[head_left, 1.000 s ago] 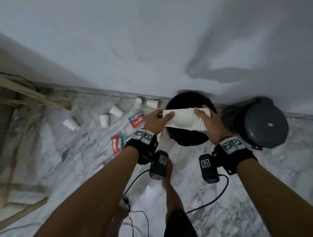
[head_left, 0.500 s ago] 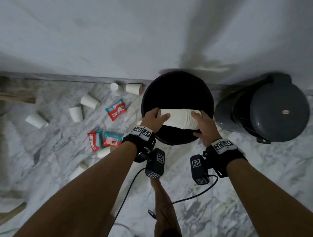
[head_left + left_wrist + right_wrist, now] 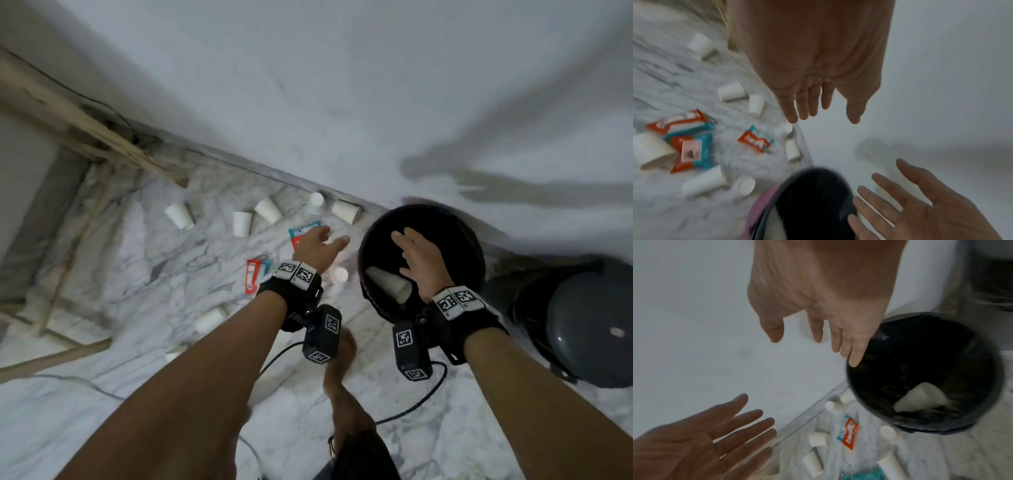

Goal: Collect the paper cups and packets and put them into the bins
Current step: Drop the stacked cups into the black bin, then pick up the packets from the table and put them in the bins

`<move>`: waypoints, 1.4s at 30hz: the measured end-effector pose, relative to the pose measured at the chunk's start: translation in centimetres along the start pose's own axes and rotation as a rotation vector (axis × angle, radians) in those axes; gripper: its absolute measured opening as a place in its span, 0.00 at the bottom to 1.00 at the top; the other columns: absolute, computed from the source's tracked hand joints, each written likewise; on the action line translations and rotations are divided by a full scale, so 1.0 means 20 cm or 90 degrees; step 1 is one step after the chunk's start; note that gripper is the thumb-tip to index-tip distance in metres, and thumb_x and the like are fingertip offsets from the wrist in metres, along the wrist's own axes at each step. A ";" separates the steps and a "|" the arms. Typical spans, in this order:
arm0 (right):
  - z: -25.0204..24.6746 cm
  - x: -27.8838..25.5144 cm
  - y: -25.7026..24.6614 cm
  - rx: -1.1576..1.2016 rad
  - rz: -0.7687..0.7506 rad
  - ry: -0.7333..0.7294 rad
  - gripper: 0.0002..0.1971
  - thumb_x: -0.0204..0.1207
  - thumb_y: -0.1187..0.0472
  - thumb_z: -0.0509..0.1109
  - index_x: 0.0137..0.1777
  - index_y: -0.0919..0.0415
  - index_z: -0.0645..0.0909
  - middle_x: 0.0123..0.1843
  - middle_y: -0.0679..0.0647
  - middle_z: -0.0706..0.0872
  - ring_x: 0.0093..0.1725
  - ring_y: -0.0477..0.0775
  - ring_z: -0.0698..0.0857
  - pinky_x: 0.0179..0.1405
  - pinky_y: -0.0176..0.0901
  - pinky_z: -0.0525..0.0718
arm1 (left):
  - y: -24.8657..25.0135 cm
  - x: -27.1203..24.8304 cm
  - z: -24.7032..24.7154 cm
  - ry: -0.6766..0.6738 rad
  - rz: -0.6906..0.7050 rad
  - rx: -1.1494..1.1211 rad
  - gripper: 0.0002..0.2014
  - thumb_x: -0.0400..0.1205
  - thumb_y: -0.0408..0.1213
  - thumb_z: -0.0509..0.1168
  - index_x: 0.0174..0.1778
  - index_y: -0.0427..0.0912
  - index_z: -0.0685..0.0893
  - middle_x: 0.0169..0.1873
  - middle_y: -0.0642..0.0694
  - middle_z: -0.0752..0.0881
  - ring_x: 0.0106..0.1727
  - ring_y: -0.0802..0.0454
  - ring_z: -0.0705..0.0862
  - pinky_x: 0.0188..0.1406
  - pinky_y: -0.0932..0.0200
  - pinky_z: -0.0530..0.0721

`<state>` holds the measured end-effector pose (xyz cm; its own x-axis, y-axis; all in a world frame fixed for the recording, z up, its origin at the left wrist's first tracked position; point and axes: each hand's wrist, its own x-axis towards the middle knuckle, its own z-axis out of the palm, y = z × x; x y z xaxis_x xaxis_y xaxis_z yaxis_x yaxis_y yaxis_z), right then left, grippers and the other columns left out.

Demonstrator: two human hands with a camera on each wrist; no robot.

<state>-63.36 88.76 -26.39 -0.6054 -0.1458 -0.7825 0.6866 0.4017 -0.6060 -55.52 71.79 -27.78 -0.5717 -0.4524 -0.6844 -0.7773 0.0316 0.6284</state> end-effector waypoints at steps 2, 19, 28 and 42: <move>0.17 -0.11 -0.18 -0.056 -0.052 -0.039 0.25 0.81 0.52 0.66 0.75 0.64 0.73 0.73 0.73 0.74 0.75 0.71 0.73 0.73 0.62 0.74 | 0.04 -0.06 -0.23 0.058 0.016 -0.029 0.28 0.75 0.48 0.72 0.69 0.39 0.77 0.64 0.40 0.83 0.64 0.46 0.82 0.68 0.47 0.79; 2.00 -1.43 -0.94 -0.382 -0.453 -0.295 0.18 0.80 0.54 0.66 0.56 0.72 0.81 0.47 0.60 0.83 0.55 0.63 0.81 0.68 0.67 0.77 | -0.49 -1.18 -2.47 0.489 0.072 -0.187 0.24 0.76 0.47 0.71 0.62 0.35 0.82 0.53 0.41 0.88 0.55 0.46 0.85 0.55 0.54 0.80; 2.99 -2.09 -0.84 -0.458 -0.591 -0.372 0.19 0.76 0.48 0.69 0.62 0.57 0.84 0.63 0.54 0.85 0.63 0.56 0.82 0.61 0.47 0.76 | -1.04 -1.77 -3.27 0.614 0.066 -0.128 0.21 0.79 0.45 0.69 0.64 0.36 0.80 0.55 0.42 0.86 0.56 0.45 0.84 0.50 0.62 0.76; 3.91 -2.24 -0.60 -0.871 -0.822 -0.405 0.29 0.73 0.44 0.71 0.71 0.57 0.77 0.68 0.59 0.83 0.64 0.61 0.83 0.64 0.51 0.82 | -1.65 -1.88 -3.74 0.650 -0.086 0.135 0.29 0.76 0.54 0.67 0.70 0.42 0.75 0.70 0.38 0.76 0.71 0.38 0.74 0.68 0.44 0.74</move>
<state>-13.12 19.78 4.74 0.0165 -0.9862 -0.1646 -0.8619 0.0694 -0.5023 11.24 21.01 4.93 -0.0601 -0.9972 -0.0449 -0.9048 0.0354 0.4245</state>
